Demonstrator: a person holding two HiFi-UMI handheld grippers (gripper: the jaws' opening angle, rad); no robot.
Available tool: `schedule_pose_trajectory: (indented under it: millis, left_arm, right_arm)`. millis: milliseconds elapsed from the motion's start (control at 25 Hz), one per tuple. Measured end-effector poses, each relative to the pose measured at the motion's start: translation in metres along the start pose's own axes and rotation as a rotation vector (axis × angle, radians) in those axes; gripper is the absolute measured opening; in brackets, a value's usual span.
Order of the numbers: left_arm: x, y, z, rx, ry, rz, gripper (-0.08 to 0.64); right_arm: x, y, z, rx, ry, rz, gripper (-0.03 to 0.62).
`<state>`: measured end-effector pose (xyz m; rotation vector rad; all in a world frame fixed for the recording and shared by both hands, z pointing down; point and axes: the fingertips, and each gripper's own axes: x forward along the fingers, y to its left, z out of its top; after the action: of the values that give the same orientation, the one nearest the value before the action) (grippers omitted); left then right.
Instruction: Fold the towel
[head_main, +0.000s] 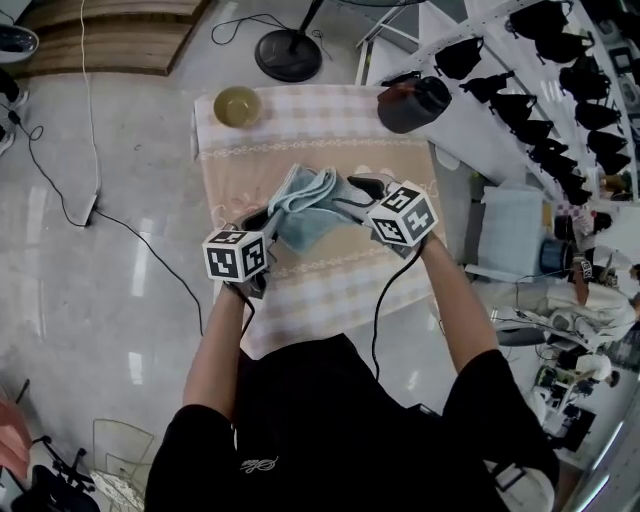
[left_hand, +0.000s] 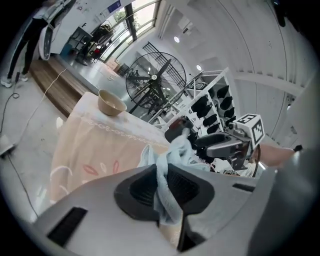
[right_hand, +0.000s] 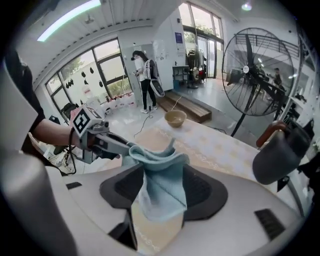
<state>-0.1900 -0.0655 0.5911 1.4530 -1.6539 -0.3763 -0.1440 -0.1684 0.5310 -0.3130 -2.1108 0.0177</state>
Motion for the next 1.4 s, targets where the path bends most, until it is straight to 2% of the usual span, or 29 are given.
schedule_pose_trajectory:
  millis: [120,360,440,480,520,560,720,880,1040,1160,1200,1240,1280,1400]
  left_arm:
    - [0.000,0.007,0.000,-0.027,-0.006,0.008,0.060]
    - [-0.001,0.016,-0.008,-0.074,-0.006,0.034,0.061]
    - [-0.001,0.018,-0.011,-0.083,-0.002,0.037,0.061]
    - [-0.001,0.018,-0.012,-0.084,0.002,0.034,0.061]
    - [-0.001,0.018,-0.014,-0.083,0.007,0.028,0.061]
    - [-0.001,0.016,-0.015,-0.081,0.011,0.021,0.064]
    - [-0.001,0.015,-0.017,-0.065,0.018,0.027,0.064]
    - [-0.004,0.021,-0.018,-0.074,0.017,0.062,0.064]
    - [-0.004,0.024,-0.019,-0.089,0.013,0.090,0.064]
    - [-0.014,0.027,-0.013,-0.108,-0.046,0.085,0.087]
    - [-0.019,0.029,-0.010,-0.113,-0.073,0.086,0.117]
    - [-0.026,0.032,-0.007,-0.114,-0.091,0.092,0.149]
    - [-0.032,0.036,-0.006,-0.109,-0.096,0.101,0.175]
    - [-0.046,0.046,-0.010,-0.064,-0.062,0.129,0.179]
  right_arm:
    - [-0.016,0.004,-0.007,-0.023,-0.033,-0.004,0.224]
    - [0.002,0.021,-0.032,-0.160,0.080,0.044,0.224]
    - [0.010,0.018,-0.036,-0.193,0.124,0.019,0.219]
    - [0.013,0.012,-0.037,-0.210,0.144,-0.017,0.183]
    - [0.015,0.004,-0.035,-0.226,0.156,-0.060,0.075]
    - [0.016,-0.004,-0.031,-0.235,0.157,-0.095,0.015]
    - [0.024,-0.016,-0.001,-0.207,0.119,-0.099,0.015]
    - [0.052,-0.022,0.024,-0.242,0.105,-0.121,0.015]
    - [0.084,-0.031,0.029,-0.216,0.103,-0.119,0.015]
    - [0.102,-0.032,0.023,-0.167,0.072,-0.098,0.018]
    - [0.105,-0.033,0.023,-0.142,0.048,-0.093,0.042]
    - [0.105,-0.033,0.024,-0.108,0.019,-0.091,0.118]
    - [0.104,-0.034,0.027,-0.068,-0.015,-0.090,0.164]
    - [0.091,-0.032,0.031,0.033,-0.102,-0.106,0.186]
